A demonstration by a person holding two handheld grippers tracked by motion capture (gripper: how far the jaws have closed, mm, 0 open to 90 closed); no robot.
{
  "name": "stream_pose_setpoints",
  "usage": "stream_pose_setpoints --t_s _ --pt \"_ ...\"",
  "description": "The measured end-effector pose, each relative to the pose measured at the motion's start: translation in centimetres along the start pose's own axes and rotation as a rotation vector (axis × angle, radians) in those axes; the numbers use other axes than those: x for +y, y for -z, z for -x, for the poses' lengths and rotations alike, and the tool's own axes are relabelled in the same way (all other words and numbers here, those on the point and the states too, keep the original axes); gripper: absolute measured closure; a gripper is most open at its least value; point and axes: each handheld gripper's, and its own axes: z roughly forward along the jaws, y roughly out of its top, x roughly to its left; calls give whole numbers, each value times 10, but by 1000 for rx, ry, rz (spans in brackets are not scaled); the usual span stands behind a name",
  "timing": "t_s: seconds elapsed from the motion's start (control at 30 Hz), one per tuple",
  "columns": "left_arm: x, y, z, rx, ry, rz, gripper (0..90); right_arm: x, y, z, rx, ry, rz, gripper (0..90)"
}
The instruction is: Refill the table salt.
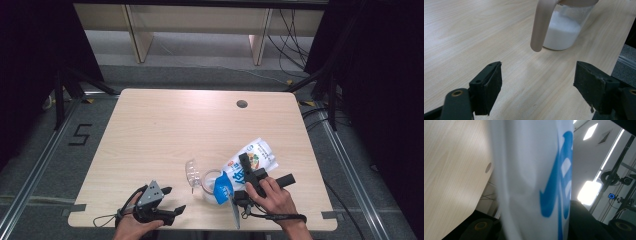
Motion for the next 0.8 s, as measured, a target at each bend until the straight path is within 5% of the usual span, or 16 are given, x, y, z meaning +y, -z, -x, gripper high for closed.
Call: stream_pose_setpoints --t_s 0.2,0.3,0.37,0.5,0.8 --pt "0 1 -1 6 -12 -15 220 0 0 -1 14 -10 -3 799" --pt "0 0 1 3 18 -5 220 0 0 -2 2 -23 -7 801" --pt "0 0 0 1 -2 -6 220 0 0 1 -4 10 4 802" --pt "0 0 0 2 -4 -7 220 0 1 -2 14 -48 -10 806" --pt "0 0 0 1 1 -1 220 0 0 -3 11 -60 -3 811"
